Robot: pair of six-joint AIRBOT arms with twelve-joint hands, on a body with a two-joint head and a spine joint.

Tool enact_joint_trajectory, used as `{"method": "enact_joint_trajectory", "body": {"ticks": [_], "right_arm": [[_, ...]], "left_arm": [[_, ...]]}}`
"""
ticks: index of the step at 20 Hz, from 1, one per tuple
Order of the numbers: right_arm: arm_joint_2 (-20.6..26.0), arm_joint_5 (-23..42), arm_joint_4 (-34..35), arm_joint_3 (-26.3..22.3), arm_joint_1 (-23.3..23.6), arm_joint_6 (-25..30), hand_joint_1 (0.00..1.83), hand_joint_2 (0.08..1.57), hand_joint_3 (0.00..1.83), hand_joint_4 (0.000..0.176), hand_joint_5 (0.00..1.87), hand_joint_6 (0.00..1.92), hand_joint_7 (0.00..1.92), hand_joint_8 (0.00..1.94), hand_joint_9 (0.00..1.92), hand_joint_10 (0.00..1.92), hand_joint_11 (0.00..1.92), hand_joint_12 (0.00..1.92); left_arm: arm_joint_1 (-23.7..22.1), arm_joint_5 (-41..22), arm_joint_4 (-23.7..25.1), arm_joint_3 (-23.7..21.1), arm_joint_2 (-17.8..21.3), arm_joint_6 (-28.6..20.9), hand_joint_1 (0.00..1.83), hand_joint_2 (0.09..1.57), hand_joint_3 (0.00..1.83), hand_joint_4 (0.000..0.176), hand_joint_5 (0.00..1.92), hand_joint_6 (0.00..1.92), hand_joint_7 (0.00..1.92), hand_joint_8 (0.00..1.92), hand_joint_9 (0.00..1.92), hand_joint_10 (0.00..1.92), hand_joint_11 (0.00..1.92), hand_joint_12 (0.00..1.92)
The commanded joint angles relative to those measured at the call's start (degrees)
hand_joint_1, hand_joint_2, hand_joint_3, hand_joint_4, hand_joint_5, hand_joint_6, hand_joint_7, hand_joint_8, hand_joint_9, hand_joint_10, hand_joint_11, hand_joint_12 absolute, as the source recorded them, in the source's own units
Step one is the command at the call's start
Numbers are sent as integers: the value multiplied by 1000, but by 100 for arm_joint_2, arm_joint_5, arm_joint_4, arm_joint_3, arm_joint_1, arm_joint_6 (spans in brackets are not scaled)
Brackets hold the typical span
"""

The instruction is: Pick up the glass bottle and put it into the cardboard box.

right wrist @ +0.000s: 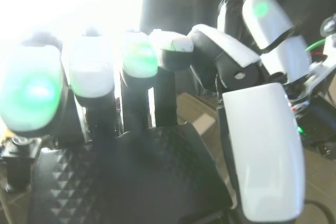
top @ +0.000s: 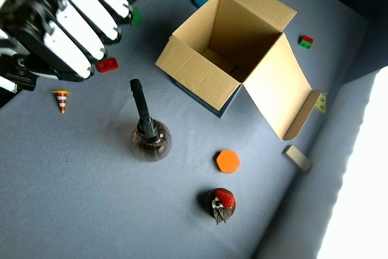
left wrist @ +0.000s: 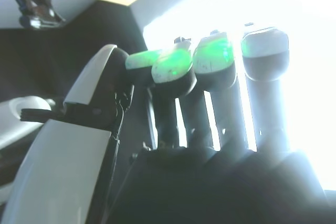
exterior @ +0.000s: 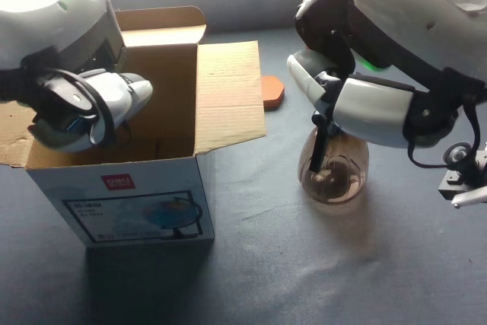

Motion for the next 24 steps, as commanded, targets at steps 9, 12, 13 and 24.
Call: {"method": "enact_joint_trajectory", "body": {"ticks": [9,12,13,24], "right_arm": [[36,399,-310,-37,136,-43,81,1275,13,0,160,274,294,0,216,243,0,811],[42,263,-309,-6,99,-44,104,1273,1,0,191,199,289,0,242,167,0,773],[53,142,-311,45,102,74,111,1273,1,0,197,181,291,0,239,147,0,746],[462,-929,-5270,1302,15,5928,121,1261,0,0,153,43,206,0,221,50,0,673]], "left_arm": [[-567,-808,-55,-464,15,256,48,1328,4,25,125,0,134,1,150,1,0,639],[-857,-1330,-440,-755,23,366,0,1328,1,21,99,0,94,0,107,0,0,595],[-1037,-1516,-629,-852,23,499,0,1327,1,20,98,0,95,1,101,0,0,594],[-1670,-3333,-1493,-1951,38,53,0,1322,0,13,76,1,133,1,132,3,0,631]]}}
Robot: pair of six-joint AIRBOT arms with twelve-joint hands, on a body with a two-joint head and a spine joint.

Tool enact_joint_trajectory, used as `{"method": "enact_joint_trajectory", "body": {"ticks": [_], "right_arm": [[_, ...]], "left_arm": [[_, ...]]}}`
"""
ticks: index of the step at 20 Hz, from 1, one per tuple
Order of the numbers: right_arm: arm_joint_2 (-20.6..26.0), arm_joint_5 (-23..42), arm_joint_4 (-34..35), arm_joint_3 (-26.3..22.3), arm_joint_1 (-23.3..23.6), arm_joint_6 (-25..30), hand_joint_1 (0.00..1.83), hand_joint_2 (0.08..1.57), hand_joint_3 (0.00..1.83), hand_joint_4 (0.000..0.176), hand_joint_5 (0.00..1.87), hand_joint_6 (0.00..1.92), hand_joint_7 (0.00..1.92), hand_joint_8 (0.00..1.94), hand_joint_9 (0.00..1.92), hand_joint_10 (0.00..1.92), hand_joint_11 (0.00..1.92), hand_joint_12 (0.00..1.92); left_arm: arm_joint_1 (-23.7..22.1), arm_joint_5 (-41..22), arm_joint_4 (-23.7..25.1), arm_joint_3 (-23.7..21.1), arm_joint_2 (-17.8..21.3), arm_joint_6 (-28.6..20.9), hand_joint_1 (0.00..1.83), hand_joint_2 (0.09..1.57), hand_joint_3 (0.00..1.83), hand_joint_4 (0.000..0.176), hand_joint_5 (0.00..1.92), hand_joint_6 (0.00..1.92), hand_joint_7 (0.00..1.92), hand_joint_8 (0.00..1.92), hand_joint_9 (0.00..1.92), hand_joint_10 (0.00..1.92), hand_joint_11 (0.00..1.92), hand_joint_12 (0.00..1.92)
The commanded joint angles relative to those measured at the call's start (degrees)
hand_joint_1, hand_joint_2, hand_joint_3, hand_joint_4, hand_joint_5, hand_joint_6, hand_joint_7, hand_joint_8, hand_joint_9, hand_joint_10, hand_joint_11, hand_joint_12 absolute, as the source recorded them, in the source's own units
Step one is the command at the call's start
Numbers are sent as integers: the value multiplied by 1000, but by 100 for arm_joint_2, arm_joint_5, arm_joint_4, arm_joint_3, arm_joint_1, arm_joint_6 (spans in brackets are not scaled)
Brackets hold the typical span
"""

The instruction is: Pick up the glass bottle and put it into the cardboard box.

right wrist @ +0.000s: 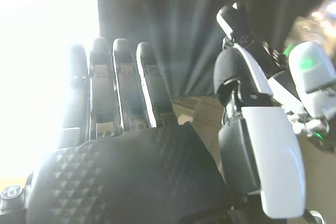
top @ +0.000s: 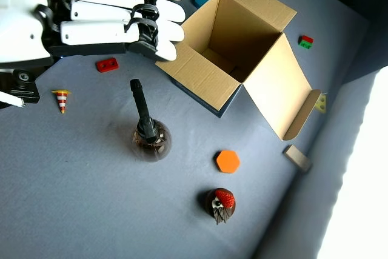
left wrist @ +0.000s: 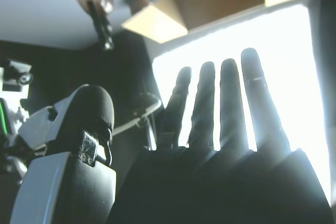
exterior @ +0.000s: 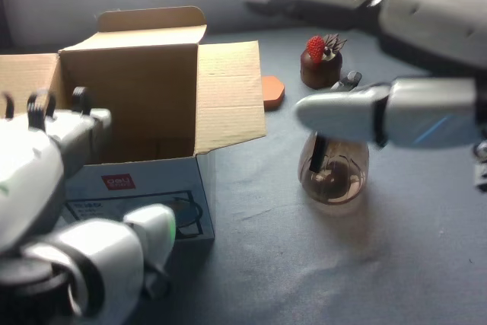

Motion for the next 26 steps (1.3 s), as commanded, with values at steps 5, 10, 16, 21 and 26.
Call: {"method": "enact_joint_trajectory", "body": {"ticks": [5,10,16,21,26], "right_arm": [[-11,1129,-1785,639,22,2553,777,1080,0,0,136,19,160,0,216,31,0,303],[-169,1521,-2567,1263,-76,3384,1104,1004,0,0,113,4,115,0,169,6,0,26],[-415,1318,-3252,1774,-33,4206,1125,997,0,0,53,0,95,7,107,0,0,0],[-572,1134,-4289,2096,59,5340,1098,1016,0,0,55,1,85,0,105,1,0,0],[-637,909,-4760,2256,111,5817,1098,1016,0,0,63,5,88,2,105,1,0,0]], "left_arm": [[513,-131,463,-337,86,-774,0,1318,0,10,80,0,117,0,102,1,0,512],[1304,6,879,-404,82,-1559,0,1323,1,9,63,1,102,0,89,0,0,473],[2953,575,1845,-276,31,-2806,0,1343,6,10,79,3,102,0,106,3,0,515],[3840,559,2505,-72,-667,-3695,0,1347,2,13,45,3,75,3,83,3,0,421],[4286,-328,2937,33,-1720,-4235,13,1338,0,11,45,1,80,2,89,3,0,480]]}}
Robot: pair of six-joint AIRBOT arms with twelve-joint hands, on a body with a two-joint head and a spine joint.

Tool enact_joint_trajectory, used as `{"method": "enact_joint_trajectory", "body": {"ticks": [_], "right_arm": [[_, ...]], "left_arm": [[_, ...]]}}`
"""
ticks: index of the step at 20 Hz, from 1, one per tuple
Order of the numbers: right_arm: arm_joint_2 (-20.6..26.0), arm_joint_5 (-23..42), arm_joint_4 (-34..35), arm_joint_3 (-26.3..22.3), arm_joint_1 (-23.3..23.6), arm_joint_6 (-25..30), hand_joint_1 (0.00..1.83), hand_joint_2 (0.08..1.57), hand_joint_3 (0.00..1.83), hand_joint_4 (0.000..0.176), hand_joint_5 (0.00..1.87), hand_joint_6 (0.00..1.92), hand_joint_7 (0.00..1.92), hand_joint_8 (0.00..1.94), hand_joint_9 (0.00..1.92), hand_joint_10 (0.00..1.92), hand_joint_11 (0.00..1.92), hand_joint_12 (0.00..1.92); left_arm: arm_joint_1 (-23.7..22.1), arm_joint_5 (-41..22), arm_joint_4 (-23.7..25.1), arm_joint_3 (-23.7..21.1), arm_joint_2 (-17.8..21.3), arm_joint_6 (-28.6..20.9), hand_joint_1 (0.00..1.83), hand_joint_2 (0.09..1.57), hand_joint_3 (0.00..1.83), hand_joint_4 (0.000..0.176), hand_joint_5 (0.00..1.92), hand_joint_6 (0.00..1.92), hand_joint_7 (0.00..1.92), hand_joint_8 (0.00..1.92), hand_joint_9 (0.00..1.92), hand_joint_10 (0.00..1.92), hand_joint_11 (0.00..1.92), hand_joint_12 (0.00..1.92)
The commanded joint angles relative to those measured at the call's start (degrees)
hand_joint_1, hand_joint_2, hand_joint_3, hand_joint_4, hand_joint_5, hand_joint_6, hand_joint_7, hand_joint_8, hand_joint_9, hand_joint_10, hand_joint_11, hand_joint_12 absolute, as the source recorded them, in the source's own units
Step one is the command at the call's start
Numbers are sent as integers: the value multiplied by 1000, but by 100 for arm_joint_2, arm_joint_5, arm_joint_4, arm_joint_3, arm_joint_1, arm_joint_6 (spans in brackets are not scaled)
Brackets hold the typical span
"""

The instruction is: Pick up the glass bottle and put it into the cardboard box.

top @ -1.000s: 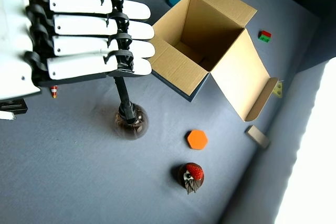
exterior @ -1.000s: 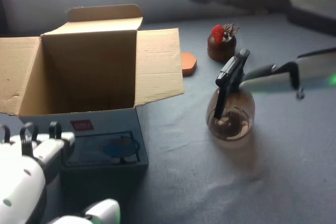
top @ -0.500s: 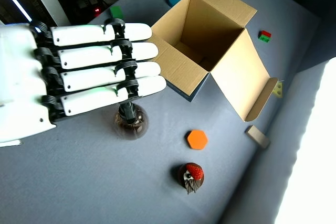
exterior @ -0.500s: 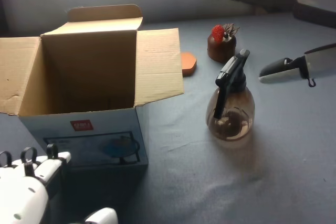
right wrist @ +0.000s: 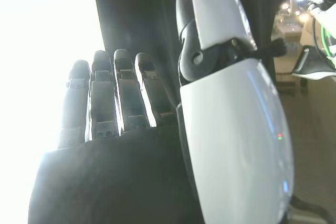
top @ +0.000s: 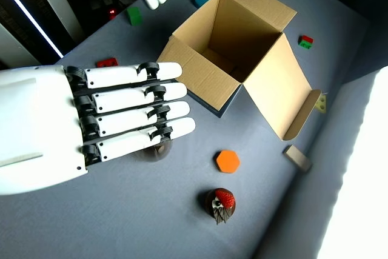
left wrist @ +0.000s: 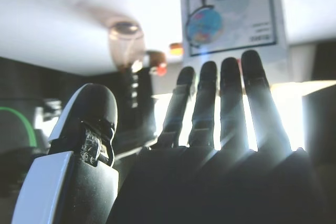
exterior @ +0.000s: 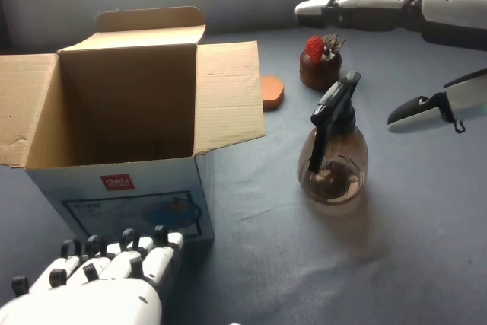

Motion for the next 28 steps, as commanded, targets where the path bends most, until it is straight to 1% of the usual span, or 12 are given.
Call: {"method": "enact_joint_trajectory", "body": {"ticks": [1,2,3,4,5,8,10,15,17,20,27,28], "right_arm": [[-16,309,216,41,90,74,1098,1015,0,0,63,5,88,2,105,1,0,0],[-48,289,162,63,107,124,1098,1016,0,0,63,5,88,2,105,1,0,0],[-78,253,82,90,124,191,1097,1016,0,0,63,5,88,2,105,1,0,0],[-114,246,50,123,133,209,1097,1016,0,0,63,5,88,1,105,1,0,0],[-141,247,36,150,142,211,1097,1016,0,0,63,5,88,1,105,1,0,0],[-301,198,-21,297,92,260,1098,1016,0,0,63,5,88,1,105,1,0,0],[-431,188,-36,419,-5,304,1098,1016,0,0,63,4,87,1,104,0,0,0],[-614,137,-403,443,-132,468,1103,1016,0,0,63,4,87,1,98,0,0,0],[-693,24,-424,460,-167,459,1104,1017,0,0,62,4,87,0,96,0,0,0],[-773,-29,-425,502,-187,423,1104,1017,0,0,61,3,85,0,94,0,0,0],[-997,-116,-424,721,-238,451,1103,1023,0,0,35,0,71,0,77,0,0,0],[-1037,-174,-424,751,-241,459,1097,1027,0,0,30,0,66,0,71,0,0,0]], "left_arm": [[105,-490,647,29,-62,-200,15,1335,0,5,40,0,75,0,89,3,0,480],[169,-572,687,29,-82,-233,15,1331,0,0,40,0,72,0,90,3,0,479],[241,-610,715,36,-88,-237,13,1329,0,0,40,0,71,0,90,3,0,480],[417,-609,876,48,-88,-304,13,1329,0,0,42,1,71,0,91,3,0,480],[535,-609,944,55,-89,-421,2,1330,0,0,42,1,71,0,90,2,0,511],[1171,-609,1403,138,-186,-1018,0,1331,0,0,45,2,71,0,90,2,0,512],[1505,-609,1692,198,-318,-1209,0,1333,0,0,44,1,66,0,89,1,0,507],[1763,-609,2081,334,-474,-1324,0,1336,1,0,43,1,65,0,88,0,0,501],[1841,-550,2127,410,-474,-1328,0,1337,1,0,42,0,62,0,85,0,0,495],[2030,-209,2384,548,-529,-1348,0,1337,1,0,45,1,71,3,90,2,0,493],[2183,-33,2600,684,-549,-1430,2,1338,1,0,65,6,91,6,96,3,0,518],[2195,-33,2638,704,-554,-1429,3,1338,0,0,80,9,102,6,109,6,0,553]]}}
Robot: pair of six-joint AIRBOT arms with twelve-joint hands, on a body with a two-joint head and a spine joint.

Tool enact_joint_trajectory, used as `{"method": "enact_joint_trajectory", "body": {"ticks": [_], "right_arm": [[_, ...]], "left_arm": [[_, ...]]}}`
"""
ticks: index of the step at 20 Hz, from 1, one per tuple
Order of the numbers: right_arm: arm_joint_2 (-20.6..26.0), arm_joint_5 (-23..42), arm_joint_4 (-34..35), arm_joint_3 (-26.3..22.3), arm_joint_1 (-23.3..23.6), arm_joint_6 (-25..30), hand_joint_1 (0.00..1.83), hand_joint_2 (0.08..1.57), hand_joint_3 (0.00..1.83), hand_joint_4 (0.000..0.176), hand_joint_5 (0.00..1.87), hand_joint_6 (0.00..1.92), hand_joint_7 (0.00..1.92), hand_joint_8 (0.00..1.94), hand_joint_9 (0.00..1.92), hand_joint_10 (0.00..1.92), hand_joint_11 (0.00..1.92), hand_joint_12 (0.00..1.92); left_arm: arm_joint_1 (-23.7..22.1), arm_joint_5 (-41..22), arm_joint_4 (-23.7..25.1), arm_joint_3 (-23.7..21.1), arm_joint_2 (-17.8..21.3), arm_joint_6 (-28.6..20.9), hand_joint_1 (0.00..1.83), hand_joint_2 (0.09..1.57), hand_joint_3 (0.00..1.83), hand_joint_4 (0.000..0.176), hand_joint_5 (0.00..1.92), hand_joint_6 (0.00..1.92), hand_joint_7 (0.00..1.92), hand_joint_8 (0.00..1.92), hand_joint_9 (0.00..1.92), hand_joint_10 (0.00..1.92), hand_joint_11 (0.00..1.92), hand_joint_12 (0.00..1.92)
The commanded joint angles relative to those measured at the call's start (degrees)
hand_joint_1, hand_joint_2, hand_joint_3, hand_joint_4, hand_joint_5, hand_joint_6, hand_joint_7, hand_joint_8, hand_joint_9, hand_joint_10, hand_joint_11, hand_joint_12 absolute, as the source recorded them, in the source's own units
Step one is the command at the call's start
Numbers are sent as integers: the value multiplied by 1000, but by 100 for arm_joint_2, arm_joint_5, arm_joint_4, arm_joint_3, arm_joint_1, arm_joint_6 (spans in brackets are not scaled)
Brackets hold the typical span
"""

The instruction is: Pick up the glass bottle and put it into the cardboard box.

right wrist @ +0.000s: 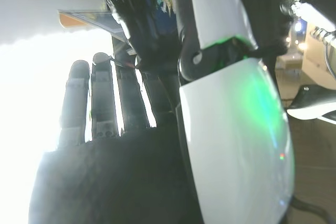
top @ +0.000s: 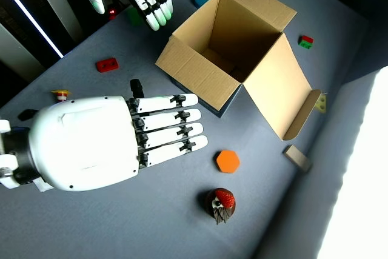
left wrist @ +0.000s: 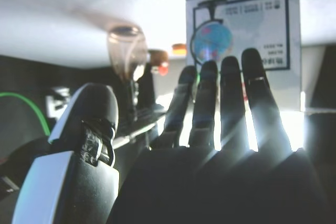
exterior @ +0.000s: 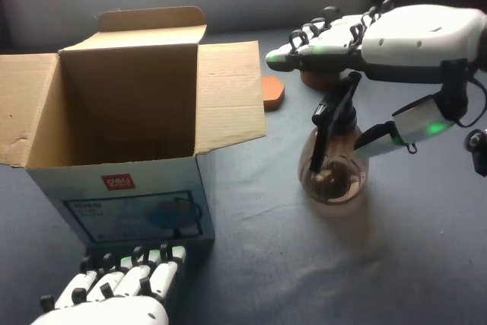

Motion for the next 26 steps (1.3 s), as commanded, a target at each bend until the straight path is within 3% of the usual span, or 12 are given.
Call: {"method": "enact_joint_trajectory", "body": {"ticks": [1,11,26], "right_arm": [[19,289,240,15,51,29,1095,1030,0,0,27,0,62,0,67,0,0,0],[-167,268,240,166,-86,-30,1094,1029,0,0,35,3,59,0,67,1,0,0],[-165,193,244,181,-132,-85,1097,1032,0,0,69,16,106,14,97,13,0,0]], "left_arm": [[1,-264,554,36,-18,-29,4,1337,0,0,83,9,105,6,112,7,0,561],[-20,160,715,210,69,320,2,1339,2,0,88,4,115,2,118,3,0,555],[77,739,774,610,493,180,0,1346,1,0,75,1,111,1,111,2,0,537]]}}
